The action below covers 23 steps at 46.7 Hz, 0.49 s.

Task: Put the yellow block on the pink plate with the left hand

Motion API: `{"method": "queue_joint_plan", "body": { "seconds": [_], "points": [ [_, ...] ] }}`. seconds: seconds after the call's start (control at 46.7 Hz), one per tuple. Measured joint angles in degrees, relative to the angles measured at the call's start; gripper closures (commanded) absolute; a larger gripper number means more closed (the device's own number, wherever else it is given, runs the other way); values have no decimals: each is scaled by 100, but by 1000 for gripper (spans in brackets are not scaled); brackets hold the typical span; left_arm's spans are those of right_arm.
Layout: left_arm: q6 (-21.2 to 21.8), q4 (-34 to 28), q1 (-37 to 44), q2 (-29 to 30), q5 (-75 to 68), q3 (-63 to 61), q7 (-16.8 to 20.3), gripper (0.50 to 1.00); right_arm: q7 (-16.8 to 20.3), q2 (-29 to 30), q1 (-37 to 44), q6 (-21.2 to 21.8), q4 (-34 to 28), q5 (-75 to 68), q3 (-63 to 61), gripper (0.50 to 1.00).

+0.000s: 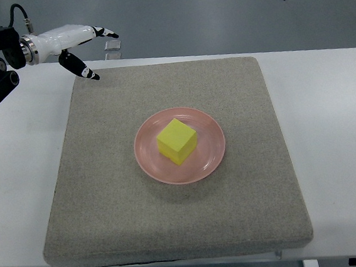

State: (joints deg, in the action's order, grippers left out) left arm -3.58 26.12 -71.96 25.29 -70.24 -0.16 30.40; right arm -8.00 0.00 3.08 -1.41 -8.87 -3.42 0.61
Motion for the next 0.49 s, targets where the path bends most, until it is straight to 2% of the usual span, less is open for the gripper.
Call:
{"method": "queue_joint_plan", "body": {
  "seconds": [0.257,0.492],
  "points": [
    [-16,-689,96,-247,1232,0,-175,557,0,0,1,0,0,0,0,576],
    [-20,-800,214,-427,3017,0,-1023,570,0,0,3,0,0,0,0,576]
  ]
}}
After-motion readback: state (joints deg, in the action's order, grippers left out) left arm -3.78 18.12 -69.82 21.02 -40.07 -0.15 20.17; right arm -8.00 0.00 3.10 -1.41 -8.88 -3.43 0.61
